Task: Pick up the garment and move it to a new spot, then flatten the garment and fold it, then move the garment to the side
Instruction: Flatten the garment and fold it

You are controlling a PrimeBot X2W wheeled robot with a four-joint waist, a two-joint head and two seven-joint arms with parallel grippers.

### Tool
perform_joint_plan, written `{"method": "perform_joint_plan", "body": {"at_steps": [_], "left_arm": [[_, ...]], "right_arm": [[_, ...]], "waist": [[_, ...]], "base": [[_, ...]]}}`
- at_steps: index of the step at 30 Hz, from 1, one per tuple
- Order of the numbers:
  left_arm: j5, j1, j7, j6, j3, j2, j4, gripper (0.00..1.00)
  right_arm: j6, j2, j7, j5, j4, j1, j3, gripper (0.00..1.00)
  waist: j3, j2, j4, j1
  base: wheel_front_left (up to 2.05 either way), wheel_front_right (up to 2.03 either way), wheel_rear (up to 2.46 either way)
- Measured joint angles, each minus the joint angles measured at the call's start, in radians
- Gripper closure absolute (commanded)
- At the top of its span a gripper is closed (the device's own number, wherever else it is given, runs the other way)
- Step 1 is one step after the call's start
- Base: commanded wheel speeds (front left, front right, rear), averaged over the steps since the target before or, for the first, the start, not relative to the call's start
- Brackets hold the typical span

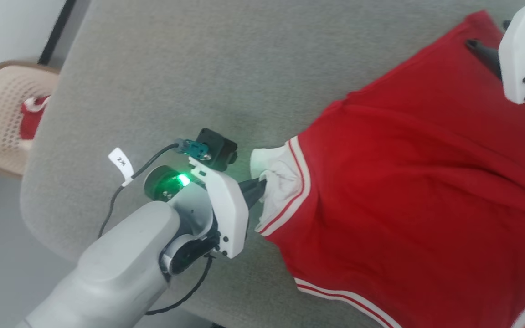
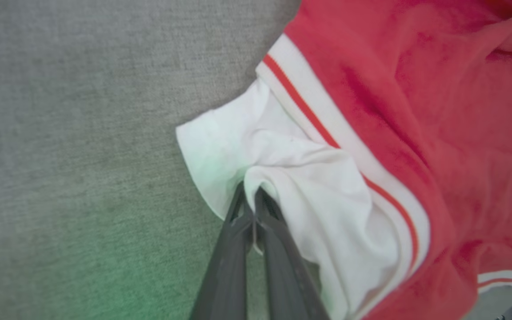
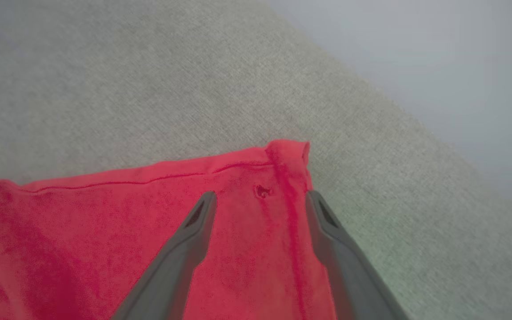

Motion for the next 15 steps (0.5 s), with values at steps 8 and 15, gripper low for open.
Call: {"method": "perform_joint_plan", "body": {"at_steps": [8,15], "left_arm": [[0.0,-0.034,-0.032,-0.048,-0.012,-0.063,0.072,1.0],[-0.005,-0.049,-0.047,-0.068,-0.013,-0.081,0.118,1.0]], "right_arm": [[0.0,-0.033,0.071,0.045,0.2,-0.122,0.15,0.0],[-0.002,-0.032,0.182,0.144,0.244,-0.183,0.235,1.0]], "waist": [[0.046,0.0001,0.068,0.0],[0.06,0.0001,0.073,0.0]], "base": [[0.0,0.0,0.0],[0.0,0.0,0.0]]}}
